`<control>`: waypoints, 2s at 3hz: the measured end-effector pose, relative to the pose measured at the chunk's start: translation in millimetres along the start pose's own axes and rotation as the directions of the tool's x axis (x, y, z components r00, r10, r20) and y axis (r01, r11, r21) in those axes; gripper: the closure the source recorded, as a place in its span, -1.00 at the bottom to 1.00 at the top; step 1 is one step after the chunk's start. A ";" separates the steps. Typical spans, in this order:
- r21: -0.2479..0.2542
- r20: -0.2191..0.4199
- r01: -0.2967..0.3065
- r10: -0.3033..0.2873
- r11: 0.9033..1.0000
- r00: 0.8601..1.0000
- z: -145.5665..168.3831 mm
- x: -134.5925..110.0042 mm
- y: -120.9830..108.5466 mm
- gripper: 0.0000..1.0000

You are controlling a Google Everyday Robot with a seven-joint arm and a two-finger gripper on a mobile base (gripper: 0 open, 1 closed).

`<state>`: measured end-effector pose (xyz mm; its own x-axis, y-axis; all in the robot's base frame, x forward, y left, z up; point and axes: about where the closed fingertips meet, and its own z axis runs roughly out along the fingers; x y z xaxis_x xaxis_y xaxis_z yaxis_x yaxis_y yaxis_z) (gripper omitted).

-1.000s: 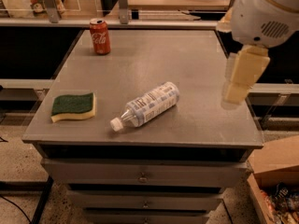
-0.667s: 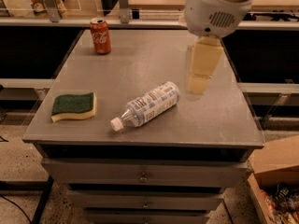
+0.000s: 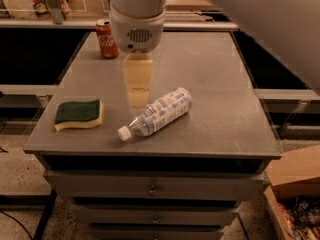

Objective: Pick sponge

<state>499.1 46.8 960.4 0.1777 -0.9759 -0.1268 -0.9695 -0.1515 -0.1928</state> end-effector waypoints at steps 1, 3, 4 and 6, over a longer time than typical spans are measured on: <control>-0.052 -0.018 0.024 -0.025 0.998 1.000 36.7 -36.3 -4.9 -1.00; -0.117 0.008 0.012 -0.011 0.993 1.000 83.9 -90.0 -14.6 -1.00; -0.140 0.026 -0.005 0.009 0.990 1.000 101.8 -107.8 -18.4 -1.00; -0.176 0.082 -0.021 0.036 0.984 0.996 133.7 -122.2 -22.2 -1.00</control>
Offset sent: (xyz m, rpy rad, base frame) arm 0.0095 0.1034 -0.0841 -0.0733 0.1682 0.0234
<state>521.4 190.4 850.1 0.1559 -0.9645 -0.2129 -0.9876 -0.1562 -0.0158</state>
